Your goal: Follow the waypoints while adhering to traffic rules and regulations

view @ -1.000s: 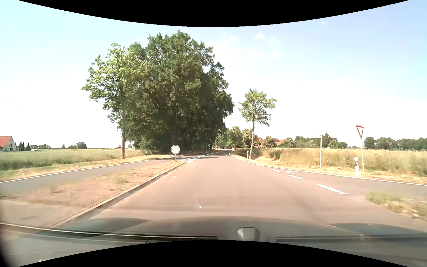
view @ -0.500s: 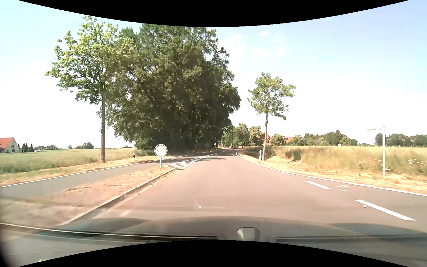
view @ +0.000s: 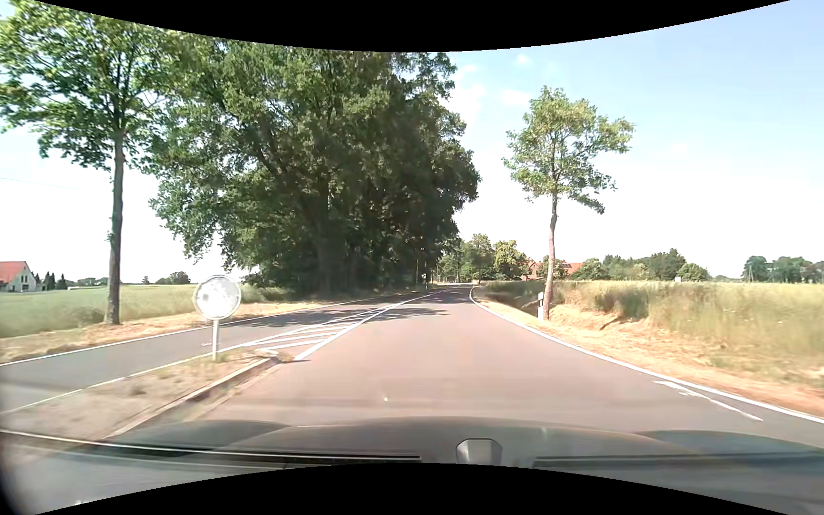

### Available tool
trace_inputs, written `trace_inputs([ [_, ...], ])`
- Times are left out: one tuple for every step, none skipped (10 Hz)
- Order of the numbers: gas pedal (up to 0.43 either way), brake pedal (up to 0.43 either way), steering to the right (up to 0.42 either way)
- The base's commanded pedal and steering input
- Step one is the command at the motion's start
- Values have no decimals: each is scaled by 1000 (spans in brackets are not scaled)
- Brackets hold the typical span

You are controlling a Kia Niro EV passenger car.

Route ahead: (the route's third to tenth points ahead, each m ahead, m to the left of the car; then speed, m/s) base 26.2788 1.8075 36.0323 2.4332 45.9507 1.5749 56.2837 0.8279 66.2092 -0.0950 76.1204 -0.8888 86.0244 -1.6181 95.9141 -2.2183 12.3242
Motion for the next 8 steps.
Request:
trace_inputs([
  [449, 6, -4],
  [449, 6, -3],
  [449, 6, -3],
  [449, 6, -2],
  [449, 6, 0],
  [449, 6, 4],
  [449, 6, 6],
  [461, 6, 8],
])
